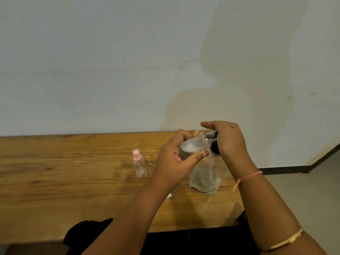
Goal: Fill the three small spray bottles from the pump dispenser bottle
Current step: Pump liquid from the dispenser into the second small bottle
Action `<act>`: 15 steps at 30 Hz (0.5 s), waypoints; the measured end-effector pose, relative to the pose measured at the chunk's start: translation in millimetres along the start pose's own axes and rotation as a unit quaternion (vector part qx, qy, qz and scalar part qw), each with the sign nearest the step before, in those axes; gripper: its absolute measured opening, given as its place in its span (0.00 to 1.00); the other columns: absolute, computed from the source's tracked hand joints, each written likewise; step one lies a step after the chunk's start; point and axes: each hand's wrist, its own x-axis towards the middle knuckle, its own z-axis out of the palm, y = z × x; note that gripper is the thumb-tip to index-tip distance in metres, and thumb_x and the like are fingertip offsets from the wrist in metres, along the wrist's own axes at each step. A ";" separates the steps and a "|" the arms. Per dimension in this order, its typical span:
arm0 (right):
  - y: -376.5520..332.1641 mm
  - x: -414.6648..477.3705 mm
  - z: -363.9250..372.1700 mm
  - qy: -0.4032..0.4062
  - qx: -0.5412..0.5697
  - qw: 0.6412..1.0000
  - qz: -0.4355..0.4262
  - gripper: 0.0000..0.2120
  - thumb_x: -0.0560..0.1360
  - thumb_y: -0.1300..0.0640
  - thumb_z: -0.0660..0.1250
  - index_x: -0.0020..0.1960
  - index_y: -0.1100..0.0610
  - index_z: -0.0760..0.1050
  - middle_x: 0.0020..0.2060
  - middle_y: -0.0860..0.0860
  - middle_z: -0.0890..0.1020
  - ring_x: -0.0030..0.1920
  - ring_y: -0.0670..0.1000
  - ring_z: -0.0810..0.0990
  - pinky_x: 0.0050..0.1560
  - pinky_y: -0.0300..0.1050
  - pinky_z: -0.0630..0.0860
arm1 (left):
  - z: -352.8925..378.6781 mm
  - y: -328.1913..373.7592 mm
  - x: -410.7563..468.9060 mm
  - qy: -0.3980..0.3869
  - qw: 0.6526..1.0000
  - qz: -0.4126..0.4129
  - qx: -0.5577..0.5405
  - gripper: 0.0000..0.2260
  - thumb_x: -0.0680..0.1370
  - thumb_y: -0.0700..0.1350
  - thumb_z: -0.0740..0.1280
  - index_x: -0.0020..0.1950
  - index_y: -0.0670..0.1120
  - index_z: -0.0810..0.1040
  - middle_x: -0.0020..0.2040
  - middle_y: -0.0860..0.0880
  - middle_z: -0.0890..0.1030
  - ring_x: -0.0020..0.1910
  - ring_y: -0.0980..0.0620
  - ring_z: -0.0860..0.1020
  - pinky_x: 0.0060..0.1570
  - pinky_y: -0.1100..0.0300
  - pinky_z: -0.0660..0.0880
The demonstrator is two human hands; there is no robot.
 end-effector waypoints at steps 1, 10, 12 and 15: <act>-2.0 0.0 -0.7 0.006 0.029 1.000 0.008 0.18 0.78 0.62 0.53 0.53 0.54 0.81 0.38 0.37 0.69 0.58 0.49 0.73 0.64 0.47 0.68 | 0.7 2.5 0.7 0.001 1.000 0.004 0.002 0.17 0.68 0.39 0.75 0.44 0.60 0.74 0.48 0.65 0.81 0.51 0.65 0.79 0.45 0.72 0.74; -0.9 3.4 -2.7 -0.004 -0.046 0.999 -0.018 0.18 0.78 0.63 0.53 0.52 0.51 0.81 0.37 0.36 0.65 0.58 0.51 0.73 0.69 0.53 0.63 | 1.0 4.4 2.4 -0.006 1.000 0.001 -0.005 0.18 0.68 0.39 0.75 0.42 0.62 0.74 0.49 0.68 0.80 0.54 0.67 0.77 0.46 0.74 0.73; 1.1 3.9 0.6 -0.010 -0.073 0.997 -0.014 0.18 0.78 0.63 0.53 0.49 0.48 0.79 0.38 0.35 0.63 0.60 0.50 0.72 0.69 0.52 0.64 | 1.6 1.2 1.5 -0.003 1.000 -0.010 0.001 0.21 0.69 0.39 0.75 0.42 0.66 0.74 0.50 0.70 0.79 0.52 0.68 0.77 0.45 0.73 0.73; -0.3 1.8 1.5 -0.005 -0.024 1.000 0.008 0.18 0.78 0.61 0.52 0.48 0.49 0.79 0.39 0.36 0.66 0.60 0.52 0.73 0.68 0.56 0.64 | 1.6 0.2 0.2 0.001 1.000 -0.013 0.001 0.21 0.69 0.39 0.75 0.43 0.66 0.74 0.48 0.68 0.80 0.50 0.66 0.79 0.44 0.71 0.75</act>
